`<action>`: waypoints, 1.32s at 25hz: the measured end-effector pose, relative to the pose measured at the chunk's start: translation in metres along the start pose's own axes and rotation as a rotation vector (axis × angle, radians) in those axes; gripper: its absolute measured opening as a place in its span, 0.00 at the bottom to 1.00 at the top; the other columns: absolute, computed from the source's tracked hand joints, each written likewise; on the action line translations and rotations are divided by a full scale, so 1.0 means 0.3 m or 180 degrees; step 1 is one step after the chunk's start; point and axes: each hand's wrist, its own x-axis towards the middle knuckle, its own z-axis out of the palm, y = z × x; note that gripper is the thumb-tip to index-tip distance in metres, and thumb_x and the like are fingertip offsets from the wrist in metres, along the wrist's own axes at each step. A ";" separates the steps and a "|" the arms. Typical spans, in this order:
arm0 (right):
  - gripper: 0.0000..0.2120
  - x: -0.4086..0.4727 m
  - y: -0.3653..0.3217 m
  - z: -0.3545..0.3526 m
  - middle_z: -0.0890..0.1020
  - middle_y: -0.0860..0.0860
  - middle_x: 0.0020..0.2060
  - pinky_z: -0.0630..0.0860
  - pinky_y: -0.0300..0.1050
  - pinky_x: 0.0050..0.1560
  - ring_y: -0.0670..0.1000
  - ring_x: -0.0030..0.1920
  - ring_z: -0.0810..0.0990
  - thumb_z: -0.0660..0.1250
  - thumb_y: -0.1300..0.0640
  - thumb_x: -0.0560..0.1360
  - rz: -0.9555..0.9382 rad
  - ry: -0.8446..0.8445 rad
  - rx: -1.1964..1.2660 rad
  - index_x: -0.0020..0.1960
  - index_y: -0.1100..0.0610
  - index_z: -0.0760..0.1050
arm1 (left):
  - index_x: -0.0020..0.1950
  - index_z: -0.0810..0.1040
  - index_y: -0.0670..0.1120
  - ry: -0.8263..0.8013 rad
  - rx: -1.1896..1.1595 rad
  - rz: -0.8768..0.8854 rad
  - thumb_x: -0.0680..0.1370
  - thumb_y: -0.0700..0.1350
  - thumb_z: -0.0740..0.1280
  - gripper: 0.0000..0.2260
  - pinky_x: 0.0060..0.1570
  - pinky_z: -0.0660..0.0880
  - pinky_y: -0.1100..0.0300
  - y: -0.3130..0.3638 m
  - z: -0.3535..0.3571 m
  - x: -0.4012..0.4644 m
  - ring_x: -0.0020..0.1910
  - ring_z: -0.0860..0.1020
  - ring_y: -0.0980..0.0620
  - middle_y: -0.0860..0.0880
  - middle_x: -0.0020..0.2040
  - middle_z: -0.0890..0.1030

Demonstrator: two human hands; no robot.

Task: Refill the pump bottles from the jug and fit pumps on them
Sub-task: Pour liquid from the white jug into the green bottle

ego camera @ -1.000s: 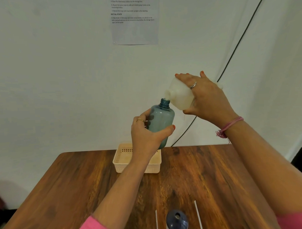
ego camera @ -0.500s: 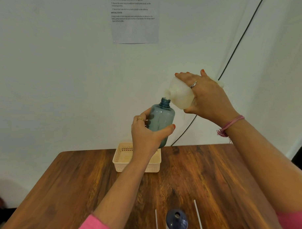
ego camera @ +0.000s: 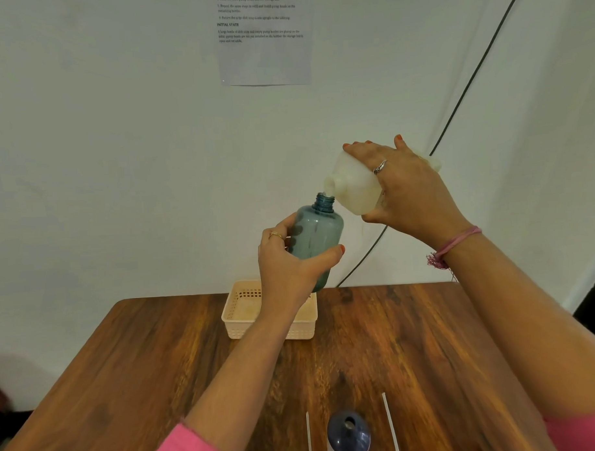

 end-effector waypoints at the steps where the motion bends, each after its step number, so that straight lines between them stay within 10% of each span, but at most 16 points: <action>1: 0.47 0.000 0.000 0.000 0.72 0.57 0.68 0.52 0.55 0.71 0.58 0.69 0.69 0.80 0.57 0.59 -0.0003 -0.0003 0.0001 0.73 0.56 0.61 | 0.60 0.67 0.59 0.0007 -0.0006 -0.0003 0.62 0.47 0.81 0.33 0.50 0.80 0.57 -0.001 0.000 0.000 0.53 0.73 0.59 0.54 0.57 0.72; 33: 0.47 -0.004 0.004 0.013 0.73 0.59 0.67 0.51 0.55 0.70 0.59 0.67 0.72 0.81 0.57 0.58 -0.0151 0.0042 -0.0127 0.72 0.58 0.63 | 0.60 0.67 0.59 -0.0011 -0.0081 -0.0047 0.62 0.45 0.81 0.33 0.51 0.79 0.59 -0.023 -0.001 -0.001 0.54 0.73 0.59 0.53 0.58 0.71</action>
